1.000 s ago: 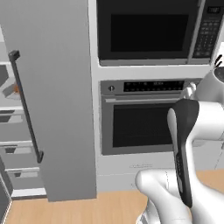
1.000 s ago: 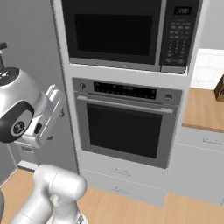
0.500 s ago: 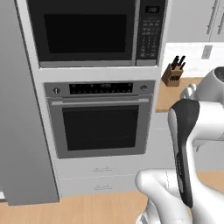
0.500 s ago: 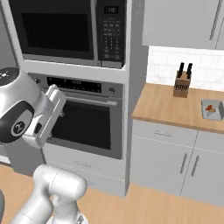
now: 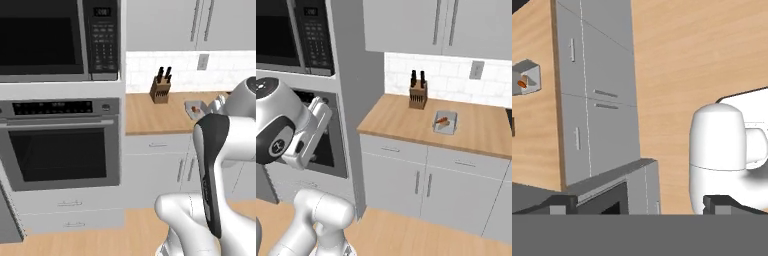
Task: Take the meat container that has the chicken drumstick and place it on the second highest rack of the freezer. Then take the vegetable container that has the sweet potato and carrot and place it on the highest rack of the freezer.
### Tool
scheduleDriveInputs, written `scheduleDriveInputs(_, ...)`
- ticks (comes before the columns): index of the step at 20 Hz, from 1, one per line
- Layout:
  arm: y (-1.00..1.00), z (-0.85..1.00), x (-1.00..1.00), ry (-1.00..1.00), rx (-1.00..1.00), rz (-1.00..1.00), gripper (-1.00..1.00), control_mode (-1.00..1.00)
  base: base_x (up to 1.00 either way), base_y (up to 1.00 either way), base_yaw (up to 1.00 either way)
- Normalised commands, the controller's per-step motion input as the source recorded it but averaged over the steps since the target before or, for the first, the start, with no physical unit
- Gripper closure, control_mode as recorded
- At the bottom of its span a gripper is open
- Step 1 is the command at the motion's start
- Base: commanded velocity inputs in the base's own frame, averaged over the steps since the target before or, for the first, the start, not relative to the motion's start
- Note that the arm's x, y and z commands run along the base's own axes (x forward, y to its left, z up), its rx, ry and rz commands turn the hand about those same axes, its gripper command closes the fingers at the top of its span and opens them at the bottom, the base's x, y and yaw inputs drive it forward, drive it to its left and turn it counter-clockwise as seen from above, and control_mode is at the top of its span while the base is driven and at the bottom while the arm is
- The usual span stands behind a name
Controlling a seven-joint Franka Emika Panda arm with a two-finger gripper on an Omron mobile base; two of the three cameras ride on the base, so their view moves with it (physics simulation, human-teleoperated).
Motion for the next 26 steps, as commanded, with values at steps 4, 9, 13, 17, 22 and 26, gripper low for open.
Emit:
scheduleDriveInputs(4,0.0,0.0,0.0,0.0,0.0,0.0,-1.0,1.0,0.54,-0.7,0.0)
scheduleDriveInputs(9,0.0,0.0,0.0,0.0,0.0,0.0,-1.0,1.0,0.55,-0.56,0.0)
scheduleDriveInputs(13,0.0,0.0,0.0,0.0,0.0,0.0,-1.0,1.0,0.57,-0.3,-0.01)
scheduleDriveInputs(17,0.0,0.0,0.0,0.0,0.0,0.0,-1.0,1.0,0.51,-0.24,-0.06)
scheduleDriveInputs(22,0.0,0.0,0.0,0.0,0.0,0.0,-1.0,1.0,0.18,-0.76,-0.04)
scheduleDriveInputs(26,0.0,0.0,0.0,0.0,0.0,0.0,-1.0,1.0,0.15,-0.59,-0.11)
